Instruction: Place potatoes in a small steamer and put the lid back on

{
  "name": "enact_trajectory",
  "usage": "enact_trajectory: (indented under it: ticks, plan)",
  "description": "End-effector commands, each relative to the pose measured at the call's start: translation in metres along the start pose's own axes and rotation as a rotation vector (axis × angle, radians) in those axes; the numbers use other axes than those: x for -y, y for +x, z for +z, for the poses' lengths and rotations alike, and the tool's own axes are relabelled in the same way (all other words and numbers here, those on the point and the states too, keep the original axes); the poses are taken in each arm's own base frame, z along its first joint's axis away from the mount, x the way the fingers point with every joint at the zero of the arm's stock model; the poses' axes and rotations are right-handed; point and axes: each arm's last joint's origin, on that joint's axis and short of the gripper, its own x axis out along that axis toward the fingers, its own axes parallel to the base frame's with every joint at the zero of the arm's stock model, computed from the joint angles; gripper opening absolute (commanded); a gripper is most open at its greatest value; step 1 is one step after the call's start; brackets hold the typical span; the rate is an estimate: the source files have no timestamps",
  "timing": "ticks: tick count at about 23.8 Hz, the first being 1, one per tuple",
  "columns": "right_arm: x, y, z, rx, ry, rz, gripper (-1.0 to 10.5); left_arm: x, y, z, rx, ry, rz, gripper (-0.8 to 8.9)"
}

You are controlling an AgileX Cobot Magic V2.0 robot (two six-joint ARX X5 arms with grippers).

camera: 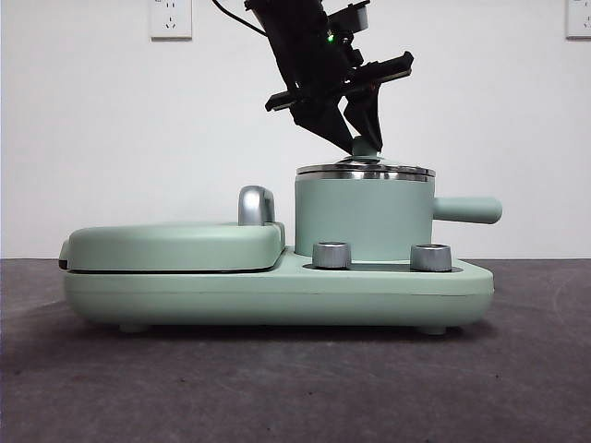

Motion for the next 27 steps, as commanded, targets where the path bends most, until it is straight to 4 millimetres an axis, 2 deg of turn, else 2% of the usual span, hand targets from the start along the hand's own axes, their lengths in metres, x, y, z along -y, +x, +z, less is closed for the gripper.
enact_trajectory:
  ticks: [1,16,20,22,24,27]
  plan:
    - [-0.001,-0.002,0.003,0.02,0.006,0.005,4.3,0.006,0.003,0.005,0.016,0.018,-0.01,0.14]
    - [-0.001,-0.002,0.003,0.02,0.009,0.005,4.3,0.005,0.004,0.001,-0.029,0.062,0.004,0.41]
    - [-0.001,-0.002,0.003,0.02,0.009,0.006,4.3,0.005,-0.001,0.004,-0.015,0.058,0.005,3.15]
    - [-0.001,-0.002,0.003,0.02,0.009,0.006,4.3,0.005,-0.009,0.009,0.004,0.058,0.005,3.78]
    - [-0.001,-0.002,0.003,0.02,0.009,0.006,4.3,0.005,-0.025,0.016,0.028,0.057,0.005,3.84]
    - [-0.001,-0.002,0.003,0.02,0.009,0.006,4.3,0.005,-0.063,0.027,0.033,0.057,0.006,3.84]
